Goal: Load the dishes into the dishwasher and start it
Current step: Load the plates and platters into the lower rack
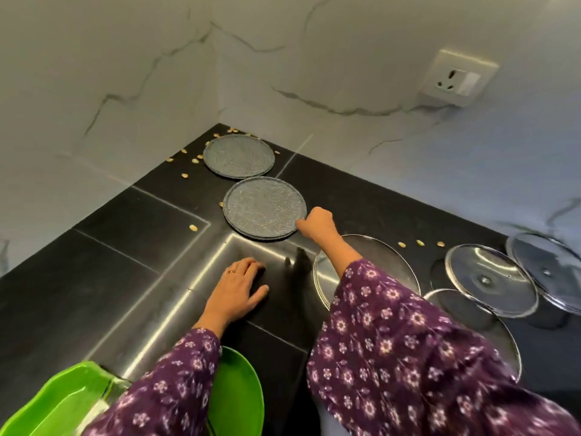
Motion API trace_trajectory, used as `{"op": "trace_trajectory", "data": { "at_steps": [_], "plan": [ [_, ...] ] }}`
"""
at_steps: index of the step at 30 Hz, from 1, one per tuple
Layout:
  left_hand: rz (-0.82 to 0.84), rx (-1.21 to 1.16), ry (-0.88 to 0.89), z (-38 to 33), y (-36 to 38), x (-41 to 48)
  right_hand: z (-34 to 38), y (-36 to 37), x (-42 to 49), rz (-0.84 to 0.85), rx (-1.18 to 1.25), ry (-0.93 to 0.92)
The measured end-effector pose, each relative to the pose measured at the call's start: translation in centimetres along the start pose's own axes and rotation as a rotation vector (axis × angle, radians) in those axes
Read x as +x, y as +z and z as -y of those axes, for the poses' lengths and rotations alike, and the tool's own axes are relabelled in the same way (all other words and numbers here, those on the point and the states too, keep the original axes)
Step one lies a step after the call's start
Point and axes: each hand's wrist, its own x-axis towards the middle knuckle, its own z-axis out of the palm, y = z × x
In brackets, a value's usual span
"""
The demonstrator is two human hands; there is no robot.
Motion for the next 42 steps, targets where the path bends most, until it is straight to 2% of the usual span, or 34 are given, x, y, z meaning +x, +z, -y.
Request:
{"op": "trace_trajectory", "data": {
  "at_steps": [5, 9, 11, 14, 18, 23, 27, 30, 34, 36, 37, 40, 42],
  "plan": [
    [-0.066, -0.051, 0.034, 0.1, 0.0, 0.0, 0.1, 4.4, 4.4, 0.050, -0.008, 0.122],
    [-0.069, -0.064, 0.023, 0.1, 0.0, 0.0, 1.8, 6.4, 5.6, -0.042, -0.051, 0.224],
    [-0.063, -0.058, 0.023, 0.1, 0.0, 0.0, 2.3, 6.8, 6.4, -0.081, 0.002, 0.316],
    [-0.072, -0.056, 0.025, 0.1, 0.1, 0.0, 1.4, 6.3, 7.8, -0.047, 0.305, 0.499],
    [-0.084, -0.052, 0.034, 0.0, 0.2, -0.1, 1.4, 3.6, 7.5, 0.032, 0.858, 0.583],
    [-0.082, -0.032, 0.026, -0.4, 0.0, -0.1, 2.2, -0.7, 4.0, 0.108, 1.084, 0.452],
    [-0.057, 0.009, -0.013, -0.9, -0.4, -0.4, 0.4, -4.8, -0.4, -0.022, 1.015, 0.275],
    [-0.033, 0.049, -0.021, -1.5, -0.4, -0.5, -2.1, -8.5, -4.8, -0.117, 1.060, 0.181],
    [0.100, 0.186, -0.019, -3.8, -2.4, 0.0, -6.9, -14.1, -11.5, -0.255, 1.147, 0.119],
    [0.014, 0.279, 0.019, -5.6, -3.5, 0.5, -9.6, -16.7, -15.2, -0.351, 1.147, 0.116],
    [-0.032, 0.281, -0.022, -7.2, -4.0, 0.5, -11.2, -17.9, -17.1, -0.394, 1.137, 0.111],
    [-0.227, 0.131, -0.102, -14.8, -4.6, -0.2, -16.0, -21.0, -24.2, -0.486, 1.096, 0.103],
    [-0.289, 0.045, -0.011, -21.2, -3.7, -1.0, -19.8, -22.8, -29.2, -0.559, 1.069, 0.101]
  ]
}}
